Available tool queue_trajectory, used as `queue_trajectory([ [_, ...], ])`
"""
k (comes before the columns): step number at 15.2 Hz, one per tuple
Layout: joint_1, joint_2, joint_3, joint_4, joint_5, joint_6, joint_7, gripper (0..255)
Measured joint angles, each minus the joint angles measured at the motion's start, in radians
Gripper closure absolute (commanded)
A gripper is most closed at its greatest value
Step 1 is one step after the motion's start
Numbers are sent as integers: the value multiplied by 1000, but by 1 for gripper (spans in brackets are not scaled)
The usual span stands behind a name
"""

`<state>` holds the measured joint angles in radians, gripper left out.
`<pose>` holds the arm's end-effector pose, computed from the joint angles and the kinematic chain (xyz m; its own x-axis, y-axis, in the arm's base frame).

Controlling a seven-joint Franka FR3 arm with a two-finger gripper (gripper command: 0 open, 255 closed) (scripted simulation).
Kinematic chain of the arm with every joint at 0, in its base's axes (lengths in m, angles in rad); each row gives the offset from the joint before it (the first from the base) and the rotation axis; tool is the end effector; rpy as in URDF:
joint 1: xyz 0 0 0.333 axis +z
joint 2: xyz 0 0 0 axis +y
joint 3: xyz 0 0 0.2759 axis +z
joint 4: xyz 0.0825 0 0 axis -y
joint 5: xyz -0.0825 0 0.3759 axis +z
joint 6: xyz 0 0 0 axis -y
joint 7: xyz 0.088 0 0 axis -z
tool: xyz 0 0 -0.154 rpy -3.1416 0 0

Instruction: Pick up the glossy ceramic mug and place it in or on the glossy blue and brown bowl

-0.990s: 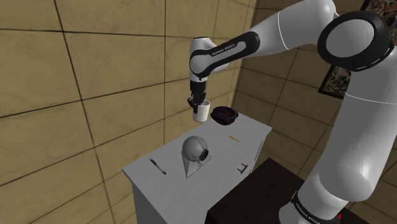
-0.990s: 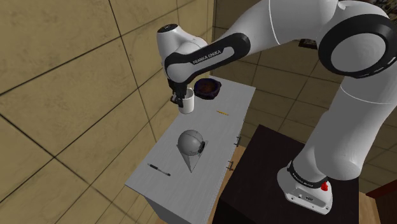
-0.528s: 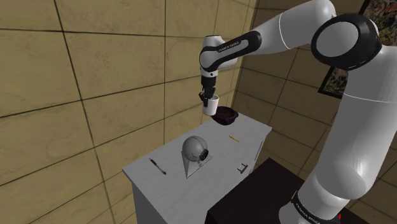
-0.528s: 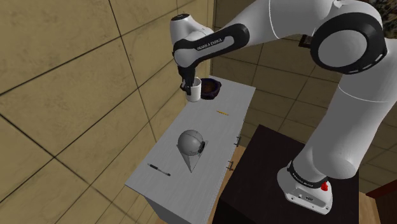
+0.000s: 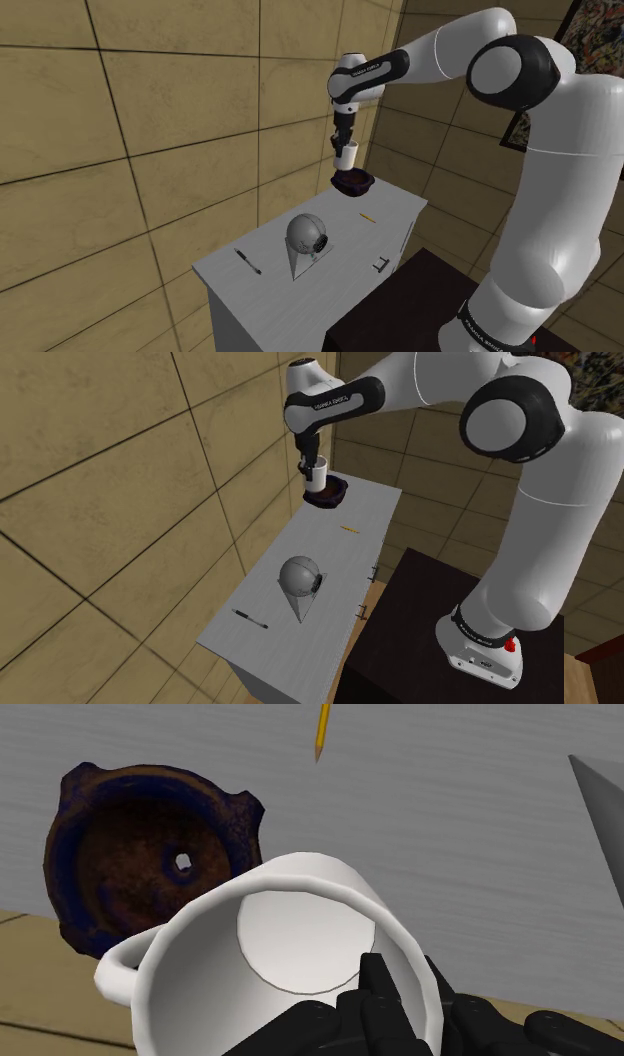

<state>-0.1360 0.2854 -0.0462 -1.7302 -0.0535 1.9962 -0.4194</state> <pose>0.6057 -0.1161 0.3319 0.9654 0.2573 -0.0431 0.2592 -0.9646 0.0478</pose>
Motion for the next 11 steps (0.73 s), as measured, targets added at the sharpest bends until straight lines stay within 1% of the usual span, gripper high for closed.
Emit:
queue_trajectory([
  [3,-40,58,-19,85,9,-24,-61,255],
  [5,-70,79,-32,121,15,-36,-107,255],
  [7,-97,122,-42,191,23,-62,-145,255],
  [9,-125,182,-50,285,32,-94,-181,255],
  [11,-149,218,-57,341,38,-112,-213,255],
])
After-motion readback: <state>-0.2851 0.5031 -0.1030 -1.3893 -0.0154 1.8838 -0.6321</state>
